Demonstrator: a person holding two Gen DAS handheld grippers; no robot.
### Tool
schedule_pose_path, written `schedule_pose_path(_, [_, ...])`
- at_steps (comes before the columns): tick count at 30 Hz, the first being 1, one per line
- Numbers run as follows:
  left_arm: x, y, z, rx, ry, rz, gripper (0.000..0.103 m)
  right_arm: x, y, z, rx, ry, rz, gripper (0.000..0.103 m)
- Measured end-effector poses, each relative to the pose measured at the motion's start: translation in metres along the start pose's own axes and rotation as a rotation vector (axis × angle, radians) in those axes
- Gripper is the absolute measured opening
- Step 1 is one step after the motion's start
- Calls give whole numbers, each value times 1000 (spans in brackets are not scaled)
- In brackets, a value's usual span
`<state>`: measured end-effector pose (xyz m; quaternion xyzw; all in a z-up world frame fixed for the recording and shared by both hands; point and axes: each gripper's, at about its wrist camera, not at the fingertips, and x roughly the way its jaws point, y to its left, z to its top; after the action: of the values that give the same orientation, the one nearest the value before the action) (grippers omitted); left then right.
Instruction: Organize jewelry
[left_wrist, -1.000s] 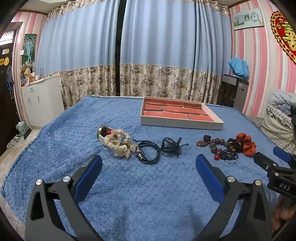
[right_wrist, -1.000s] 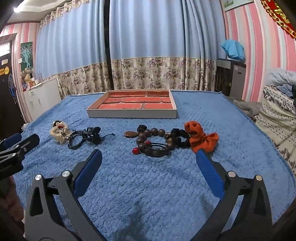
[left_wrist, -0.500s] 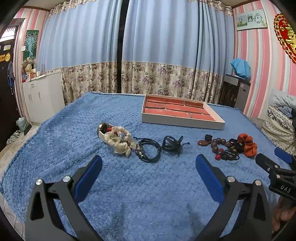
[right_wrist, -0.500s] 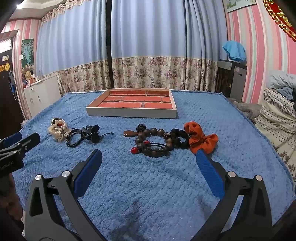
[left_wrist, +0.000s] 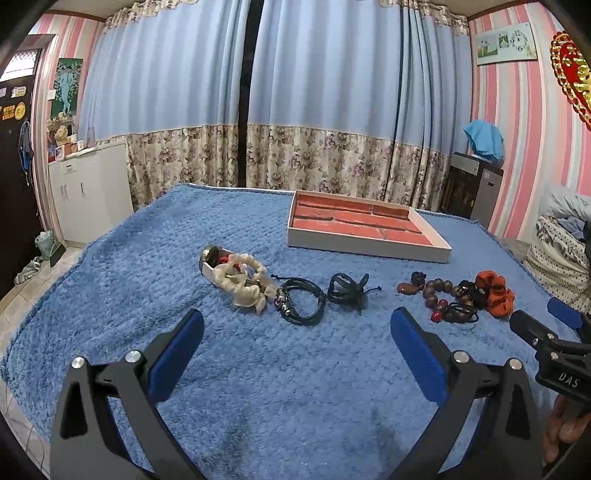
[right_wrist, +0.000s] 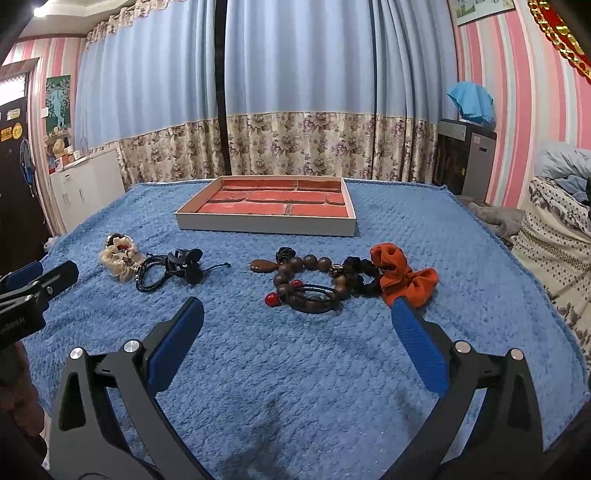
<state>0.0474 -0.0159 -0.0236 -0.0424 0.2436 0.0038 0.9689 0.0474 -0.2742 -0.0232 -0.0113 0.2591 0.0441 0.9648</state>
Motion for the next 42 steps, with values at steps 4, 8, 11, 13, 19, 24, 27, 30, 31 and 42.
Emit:
schedule_pose_path(4, [2, -4, 0, -13, -1, -3, 99, -2, 0, 5, -31, -3, 0, 99])
schedule_pose_path(8, [5, -7, 0, -31, -1, 2, 99, -3, -3, 9, -58, -4, 0, 99])
schedule_pose_path(11, [7, -9, 0, -35, 0, 6, 99, -3, -6, 9, -59, -3, 2, 99])
schedule_pose_path(13, [9, -11, 1, -31, 9, 1, 99, -3, -7, 9, -52, -7, -1, 99])
schedule_pose_path(19, [11, -15, 11, 45, 19, -5, 99, -1, -10, 2, 15, -27, -9, 99])
schedule_pose_path(24, [10, -19, 21, 135, 15, -33, 99, 3, -9, -5, 76, -45, -30, 99])
schedule_pose_path(27, [12, -16, 21, 138, 20, -48, 99, 4, -9, -6, 105, -31, -19, 99])
schedule_pose_path(30, [13, -11, 18, 129, 21, -50, 99, 6, -7, -5, 92, -23, -25, 99])
schedule_pose_path(31, [13, -11, 17, 126, 19, -47, 99, 7, -7, -4, 84, -16, -25, 99])
schedule_pose_path(42, [21, -19, 13, 80, 34, -19, 99, 16, -19, 7, 58, 19, 2, 99])
